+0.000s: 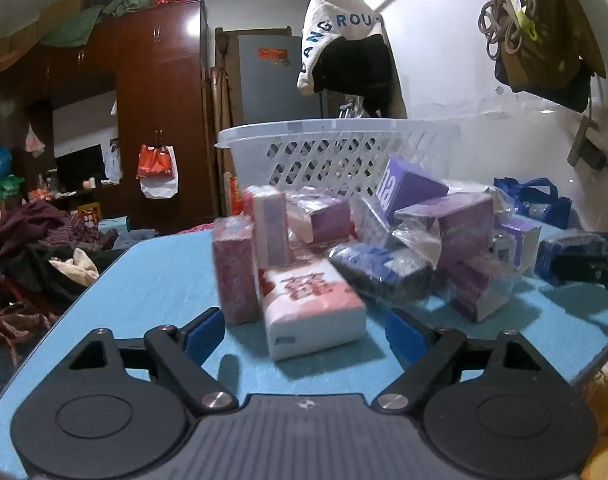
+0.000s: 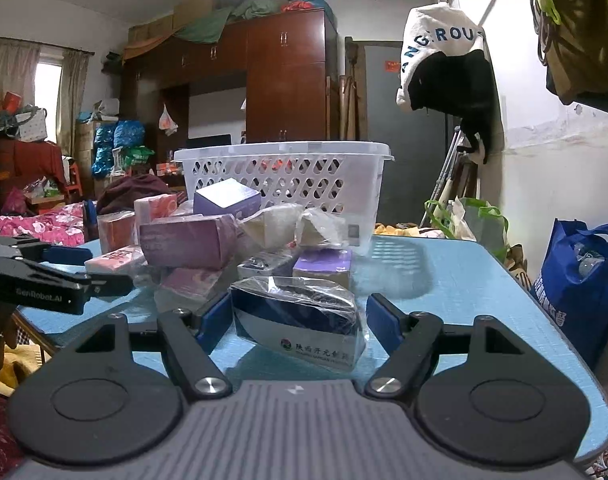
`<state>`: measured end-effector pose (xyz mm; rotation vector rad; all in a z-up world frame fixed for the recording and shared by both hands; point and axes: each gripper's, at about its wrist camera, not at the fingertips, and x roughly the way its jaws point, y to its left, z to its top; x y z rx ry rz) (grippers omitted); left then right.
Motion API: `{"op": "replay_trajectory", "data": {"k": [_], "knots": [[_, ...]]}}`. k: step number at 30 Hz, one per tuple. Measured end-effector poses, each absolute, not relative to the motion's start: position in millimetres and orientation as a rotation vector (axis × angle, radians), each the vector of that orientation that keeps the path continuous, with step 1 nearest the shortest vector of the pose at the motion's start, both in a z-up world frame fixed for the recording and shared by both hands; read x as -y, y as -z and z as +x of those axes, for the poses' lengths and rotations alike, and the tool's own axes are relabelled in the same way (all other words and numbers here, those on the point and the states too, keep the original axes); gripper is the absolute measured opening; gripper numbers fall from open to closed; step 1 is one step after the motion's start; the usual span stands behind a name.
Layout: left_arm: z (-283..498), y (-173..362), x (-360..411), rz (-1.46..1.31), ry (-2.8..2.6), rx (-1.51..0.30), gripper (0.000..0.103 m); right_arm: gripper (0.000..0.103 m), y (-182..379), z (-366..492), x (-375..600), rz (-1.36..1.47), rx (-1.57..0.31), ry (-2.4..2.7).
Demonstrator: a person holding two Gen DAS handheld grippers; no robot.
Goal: Organize objects
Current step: 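Grasp the pink-and-white tissue pack with the left gripper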
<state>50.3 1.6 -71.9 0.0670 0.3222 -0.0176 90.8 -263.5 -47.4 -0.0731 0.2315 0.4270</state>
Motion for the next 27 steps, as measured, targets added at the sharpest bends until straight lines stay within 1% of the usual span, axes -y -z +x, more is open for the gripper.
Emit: {"op": "replay_trajectory", "data": {"k": [5,10,11,12,14,21,27], "knots": [[52.4,68.6,-8.4,0.026,-0.011,-0.304,0.090,0.076,45.2,89.8,265.2,-0.074,-0.228,-0.429],[69.1,70.1,-0.3,0.029,0.000,-0.343,0.084,0.076,46.3,90.6,264.0,-0.078,-0.232,-0.438],[70.1,69.4,0.9,0.030,-0.005,-0.343,0.078,0.076,46.5,90.7,263.9,-0.078,-0.232,-0.438],[70.8,68.9,1.1,0.025,-0.006,-0.345,0.071,0.076,46.7,90.8,263.9,-0.078,-0.233,-0.438],[70.3,68.2,0.2,0.014,0.015,-0.349,0.060,0.076,46.7,90.9,263.6,-0.081,-0.234,-0.440],[42.2,67.6,0.9,0.044,0.042,-0.225,0.059,0.076,44.1,88.0,263.6,-0.094,-0.220,-0.434],[31.2,51.6,-5.1,0.005,0.073,-0.150,0.059,0.076,32.5,85.5,267.8,-0.083,-0.187,-0.424]]}}
